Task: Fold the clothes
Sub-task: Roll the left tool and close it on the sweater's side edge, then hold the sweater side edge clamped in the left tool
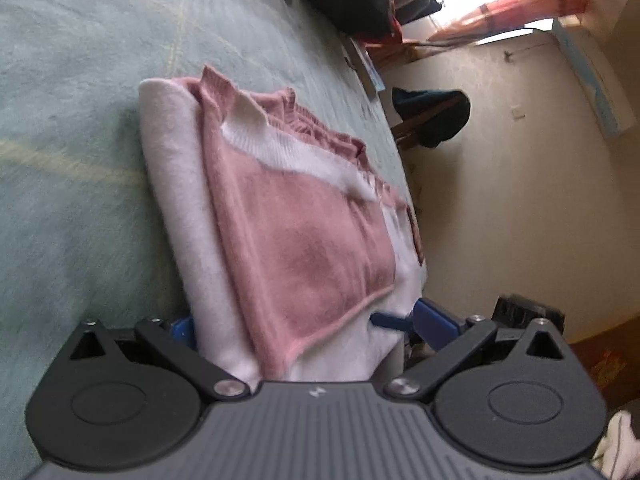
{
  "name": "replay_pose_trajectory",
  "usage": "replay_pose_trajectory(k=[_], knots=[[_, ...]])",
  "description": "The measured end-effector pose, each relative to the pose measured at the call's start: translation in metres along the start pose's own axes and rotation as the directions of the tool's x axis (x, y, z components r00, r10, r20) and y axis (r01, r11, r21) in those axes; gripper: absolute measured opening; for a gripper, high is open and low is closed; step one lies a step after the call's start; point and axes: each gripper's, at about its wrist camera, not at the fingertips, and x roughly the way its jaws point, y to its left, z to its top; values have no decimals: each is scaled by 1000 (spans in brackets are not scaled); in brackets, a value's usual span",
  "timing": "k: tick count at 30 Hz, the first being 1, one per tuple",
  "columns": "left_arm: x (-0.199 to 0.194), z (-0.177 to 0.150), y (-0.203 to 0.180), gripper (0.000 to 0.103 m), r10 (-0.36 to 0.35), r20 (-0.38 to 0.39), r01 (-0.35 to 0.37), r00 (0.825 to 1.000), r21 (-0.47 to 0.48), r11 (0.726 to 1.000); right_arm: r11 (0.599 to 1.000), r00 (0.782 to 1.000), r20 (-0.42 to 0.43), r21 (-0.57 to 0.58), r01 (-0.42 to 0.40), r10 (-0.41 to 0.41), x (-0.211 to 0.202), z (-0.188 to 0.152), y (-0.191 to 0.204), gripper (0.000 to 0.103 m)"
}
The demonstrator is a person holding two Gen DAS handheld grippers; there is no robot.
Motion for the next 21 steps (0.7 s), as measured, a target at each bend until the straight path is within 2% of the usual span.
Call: replay_pose_trajectory(k=[4, 7, 8, 9, 10, 12, 13, 14, 17, 19, 20, 21], knots=[[19, 16, -1, 102, 1, 34, 0, 999, -24, 1000, 1000, 1000, 3, 6, -1, 1, -1, 0, -2, 103], [17, 8, -7, 99, 32, 37, -32, 999, 5, 999, 1000, 1000, 9, 12, -2, 2, -2, 1, -5, 103], [17, 5, -9, 92, 43, 38, -43, 998, 15, 999, 1000, 1000, 9, 15, -5, 5, -1, 2, -7, 103], [14, 4, -6, 80, 58, 48, -59, 997, 19, 998, 1000, 1000, 8, 19, -7, 7, 0, 2, -8, 103], [12, 4, 0, 73, 69, 59, -69, 996, 8, 998, 1000, 1000, 8, 19, -8, 8, 1, 2, -9, 103], [4, 9, 20, 30, 99, 80, -93, 992, -78, 993, 1000, 1000, 6, 14, -7, 7, 2, 1, -9, 103], [4, 11, 28, 25, 99, 76, -90, 992, -120, 989, 1000, 1000, 6, 9, -5, 5, 3, 0, -9, 103], [4, 14, 36, 25, 98, 71, -86, 993, -162, 983, 1000, 1000, 6, 6, -5, 5, 2, 0, -8, 103], [6, 15, 30, 25, 96, 61, -87, 993, -145, 986, 1000, 1000, 7, 11, -10, 10, 0, -1, -9, 103], [8, 16, 21, 34, 96, 47, -90, 994, -118, 989, 1000, 1000, 8, 18, -13, 12, -1, -1, -10, 103], [10, 18, 19, 43, 90, 39, -86, 995, -97, 992, 1000, 1000, 9, 19, -13, 13, 0, -1, -10, 103], [13, 20, 17, 43, 85, 31, -82, 996, -76, 994, 1000, 1000, 10, 20, -13, 13, 0, -1, -10, 103]])
